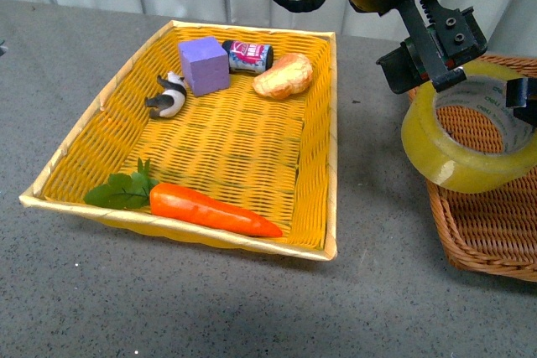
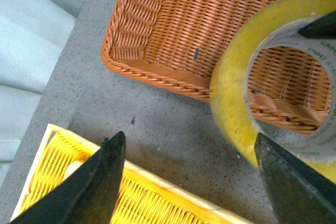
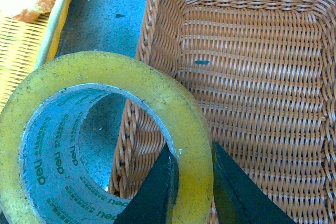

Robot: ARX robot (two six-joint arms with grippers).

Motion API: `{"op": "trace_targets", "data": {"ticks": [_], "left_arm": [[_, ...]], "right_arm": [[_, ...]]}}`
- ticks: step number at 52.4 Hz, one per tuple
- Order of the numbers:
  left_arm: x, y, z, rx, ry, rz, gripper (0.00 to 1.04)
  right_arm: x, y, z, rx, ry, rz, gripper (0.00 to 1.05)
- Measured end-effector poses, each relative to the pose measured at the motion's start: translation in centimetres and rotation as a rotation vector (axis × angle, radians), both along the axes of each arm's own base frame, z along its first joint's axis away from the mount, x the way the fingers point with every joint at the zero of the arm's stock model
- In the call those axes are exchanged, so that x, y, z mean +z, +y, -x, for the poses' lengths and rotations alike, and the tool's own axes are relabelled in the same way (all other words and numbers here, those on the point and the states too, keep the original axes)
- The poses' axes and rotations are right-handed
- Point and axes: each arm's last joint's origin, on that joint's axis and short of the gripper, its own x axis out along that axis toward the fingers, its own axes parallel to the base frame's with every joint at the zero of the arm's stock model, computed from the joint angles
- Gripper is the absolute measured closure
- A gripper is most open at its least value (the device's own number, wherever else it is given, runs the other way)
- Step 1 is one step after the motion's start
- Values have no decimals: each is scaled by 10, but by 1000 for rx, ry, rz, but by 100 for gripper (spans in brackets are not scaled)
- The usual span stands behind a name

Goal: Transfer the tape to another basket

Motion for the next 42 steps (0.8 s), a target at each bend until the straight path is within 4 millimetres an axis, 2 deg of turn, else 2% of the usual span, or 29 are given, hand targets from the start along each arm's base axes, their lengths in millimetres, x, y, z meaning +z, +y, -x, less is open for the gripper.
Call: {"op": "trace_targets", "data": {"ticks": [8,12,19,27,42], "left_arm": [[1,8,-3,46,-53,14,5],[0,13,-8,120,-100,25,7],[-2,27,-16,227,-81,47,6],[-2,60,-34,481,-110,134,6],[5,93,-51,751,-187,278,6]], "right_arm": [[-4,-10,-3,-45,-2,10,90],[-9,-18,-6,-71,4,8,90],[-16,-31,-9,-111,11,6,90],[-34,-50,-11,-186,40,14,90],[-56,-56,-7,-204,93,39,90]]}}
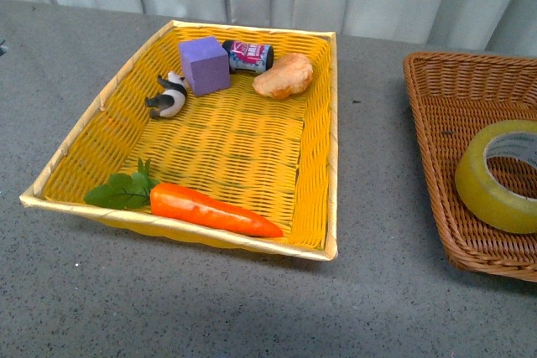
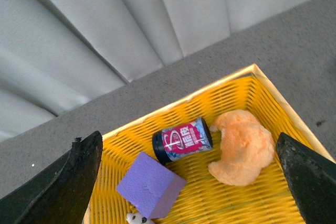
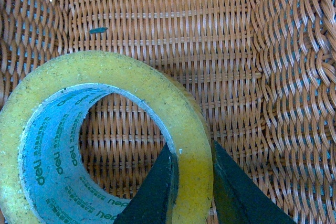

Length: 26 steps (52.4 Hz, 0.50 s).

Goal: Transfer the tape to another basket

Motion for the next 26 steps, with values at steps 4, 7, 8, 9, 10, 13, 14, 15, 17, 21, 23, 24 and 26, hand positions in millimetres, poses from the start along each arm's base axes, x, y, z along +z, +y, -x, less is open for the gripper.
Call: {"op": "trace_targets", "data": {"ticks": [4,7,8,9,10,13,14,15,17,21,23,24,26], "left_arm": [[2,2,-1,31,-21,22,6],[3,2,-2,41,-27,30,6],[3,2,-2,44,-28,31,6],[3,2,-1,48,-28,32,6],[3,2,-1,51,-28,34,6],[3,1,-1,53,-28,36,6],[3,1,-1,53,-28,36,6],[3,1,-1,52,-27,36,6],[3,1,-1,52,-26,36,6],[2,0,-1,51,-25,37,6],[2,0,-1,54,-24,44,6],[2,0,-1,55,-23,46,6],[2,1,-1,61,-22,55,6]], "right_arm": [[-3,-2,1,-8,11,18,90],[-5,-2,2,-6,19,19,90],[-6,-2,2,-7,20,19,90],[-6,-2,2,-9,22,21,90],[-6,-2,2,-10,23,22,90],[-7,-3,2,-14,25,22,90],[-7,-4,2,-14,24,22,90],[-7,-4,2,-13,25,24,87],[-8,-4,2,-16,25,28,81],[-7,-5,2,-17,22,29,71],[-7,-6,1,-17,19,28,66],[-7,-6,1,-17,17,28,62],[-7,-7,1,-18,14,28,57]]}}
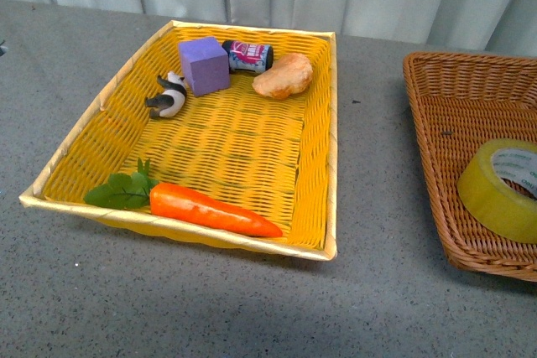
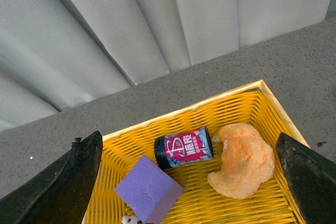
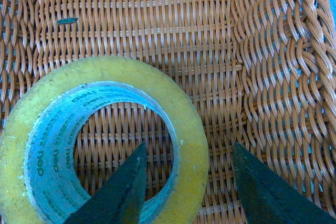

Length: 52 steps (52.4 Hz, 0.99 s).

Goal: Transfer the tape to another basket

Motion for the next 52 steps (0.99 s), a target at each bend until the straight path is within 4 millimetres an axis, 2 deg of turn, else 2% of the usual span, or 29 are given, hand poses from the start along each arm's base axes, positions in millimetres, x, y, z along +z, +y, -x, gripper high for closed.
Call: {"op": "trace_targets", "data": {"ticks": [10,17,26,30,34,36,38,41,45,52], "left_arm": [[2,6,0,124,-85,51,6],[11,21,10,291,-170,137,6],[19,39,39,401,-261,171,6],[12,47,58,434,-255,187,6],[5,51,67,440,-236,198,7],[3,56,72,323,-266,281,15],[1,65,86,216,-293,340,25],[1,76,102,171,-316,368,35],[-1,90,122,169,-326,376,47],[-10,109,153,177,-318,376,69]], "right_arm": [[5,0,1,0,-65,7,27],[21,-2,3,-21,-173,35,7],[40,-8,11,-51,-275,72,9],[42,-9,19,-26,-271,94,9],[43,-8,26,5,-290,107,9],[41,-8,28,51,-375,71,13],[37,-4,35,134,-553,39,24],[38,0,49,154,-672,55,35],[50,5,61,165,-785,77,47],[61,11,80,164,-828,86,69]]}}
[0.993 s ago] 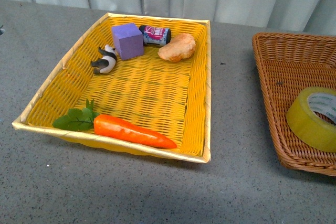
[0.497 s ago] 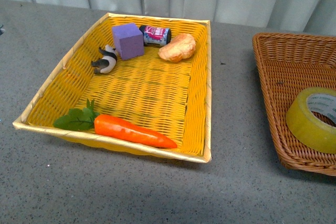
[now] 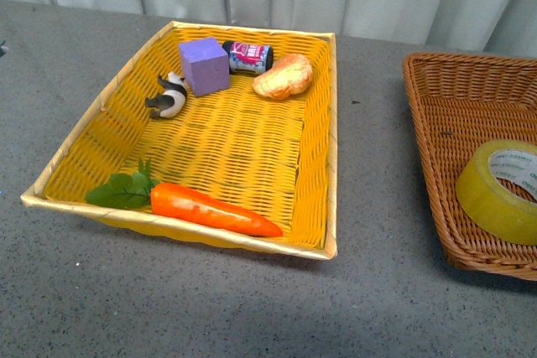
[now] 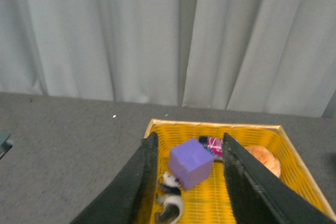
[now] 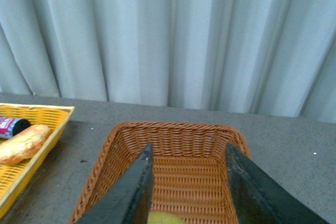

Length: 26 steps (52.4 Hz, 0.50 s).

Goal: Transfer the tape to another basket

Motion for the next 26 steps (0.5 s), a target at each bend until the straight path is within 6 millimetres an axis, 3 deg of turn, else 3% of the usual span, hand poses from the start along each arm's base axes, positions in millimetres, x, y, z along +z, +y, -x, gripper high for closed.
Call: {"op": "trace_targets", "data": {"ticks": [10,11,26], "left_arm": [[-12,20,36,7,16,9,101],[-12,21,41,7,16,9,101],[-21,39,90,5,11,12,101]], "right_arm": [[2,8,22,8,17,-2,101],[3,8,26,6,16,0,104],[18,21,57,9,3,-2,104]]}}
